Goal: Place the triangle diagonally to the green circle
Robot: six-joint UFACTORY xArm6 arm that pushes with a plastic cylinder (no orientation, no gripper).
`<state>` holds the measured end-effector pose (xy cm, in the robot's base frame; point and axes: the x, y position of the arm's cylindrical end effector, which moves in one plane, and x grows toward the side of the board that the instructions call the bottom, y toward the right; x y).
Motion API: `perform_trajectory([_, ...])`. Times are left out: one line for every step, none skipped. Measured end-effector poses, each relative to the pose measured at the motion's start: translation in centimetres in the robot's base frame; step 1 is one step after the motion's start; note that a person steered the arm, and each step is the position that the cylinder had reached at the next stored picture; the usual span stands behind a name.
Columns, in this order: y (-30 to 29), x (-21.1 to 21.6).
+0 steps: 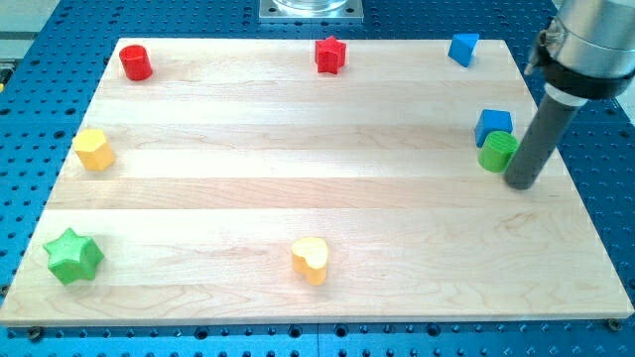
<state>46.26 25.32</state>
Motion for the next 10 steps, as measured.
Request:
perform_trajectory([3.0, -5.3])
perform_trajectory([3.0, -10.2])
perform_trajectory([3.0, -16.9])
perform_trajectory([3.1, -21.7])
perform_trajectory([2.1, -25.7])
perform_trajectory([-4.2, -25.7])
perform_trajectory([-7.3, -22.9])
perform_trajectory([-9.2, -21.0])
perform_trajectory([-13.0, -22.0])
perform_trajectory([-13.6, -16.3])
